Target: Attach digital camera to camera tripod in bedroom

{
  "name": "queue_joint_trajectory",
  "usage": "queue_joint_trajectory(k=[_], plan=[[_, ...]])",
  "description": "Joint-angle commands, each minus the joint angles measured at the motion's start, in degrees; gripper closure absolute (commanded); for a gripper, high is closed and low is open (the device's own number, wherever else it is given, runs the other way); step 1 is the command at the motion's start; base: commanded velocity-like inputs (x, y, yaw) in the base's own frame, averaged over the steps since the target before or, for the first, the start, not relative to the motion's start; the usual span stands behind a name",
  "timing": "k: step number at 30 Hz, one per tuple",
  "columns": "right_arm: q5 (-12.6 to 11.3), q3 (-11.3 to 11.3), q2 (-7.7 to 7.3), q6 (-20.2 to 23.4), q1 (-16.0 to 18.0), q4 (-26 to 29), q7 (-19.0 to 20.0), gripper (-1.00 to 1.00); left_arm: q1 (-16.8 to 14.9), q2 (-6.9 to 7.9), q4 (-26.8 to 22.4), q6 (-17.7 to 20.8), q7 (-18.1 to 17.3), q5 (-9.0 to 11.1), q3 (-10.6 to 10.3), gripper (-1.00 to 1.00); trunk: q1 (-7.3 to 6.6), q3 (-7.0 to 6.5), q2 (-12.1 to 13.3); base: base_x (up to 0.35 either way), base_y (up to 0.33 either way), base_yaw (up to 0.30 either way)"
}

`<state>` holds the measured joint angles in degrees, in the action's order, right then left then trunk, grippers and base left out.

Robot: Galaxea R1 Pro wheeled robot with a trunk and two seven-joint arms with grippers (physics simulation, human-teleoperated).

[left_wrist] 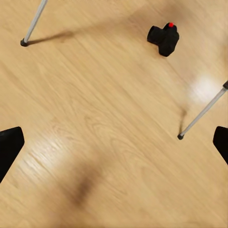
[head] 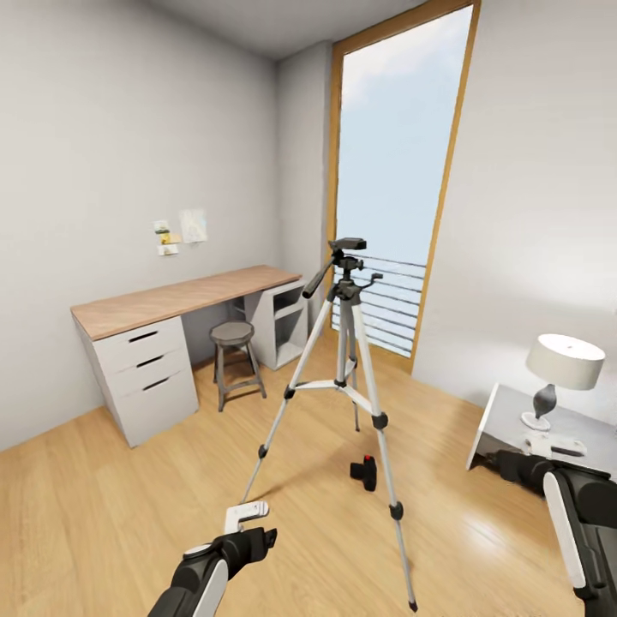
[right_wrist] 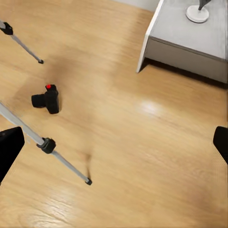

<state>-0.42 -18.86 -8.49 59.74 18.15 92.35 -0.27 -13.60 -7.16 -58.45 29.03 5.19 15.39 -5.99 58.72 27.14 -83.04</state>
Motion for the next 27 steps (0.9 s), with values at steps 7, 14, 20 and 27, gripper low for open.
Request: queue_joint_trajectory(k=[7,14,20,27], plan=[[-0.11,-0.95,-1.25,0.26,1.55,0.02,5.02,-1.00,-0.04,0.02,0.99,0.04,0.52,0.60,0.19,-1.00,0.01,0.07,-0.04,0.233,-0.001,-0.014],[0.34,-0.99,-2.84,0.26,2.10,0.02,13.80,-1.00,-1.66,-0.04,6.88,-3.10,0.59,0.59,0.58,-1.00,0.01,0.07,-0.04,0.307,0.000,-0.001],[0.52,-0.99,-3.06,0.26,3.70,0.02,14.99,-1.00,-2.31,-0.15,7.02,-3.17,2.78,1.56,0.85,-1.00,0.01,0.07,-0.04,0.132,0.000,0.000],[0.49,-1.00,-3.16,0.26,5.04,0.06,15.35,-1.00,-2.42,0.47,5.77,-1.63,7.66,9.86,1.27,-1.00,1.54,1.32,-2.84,0.023,0.000,0.000]])
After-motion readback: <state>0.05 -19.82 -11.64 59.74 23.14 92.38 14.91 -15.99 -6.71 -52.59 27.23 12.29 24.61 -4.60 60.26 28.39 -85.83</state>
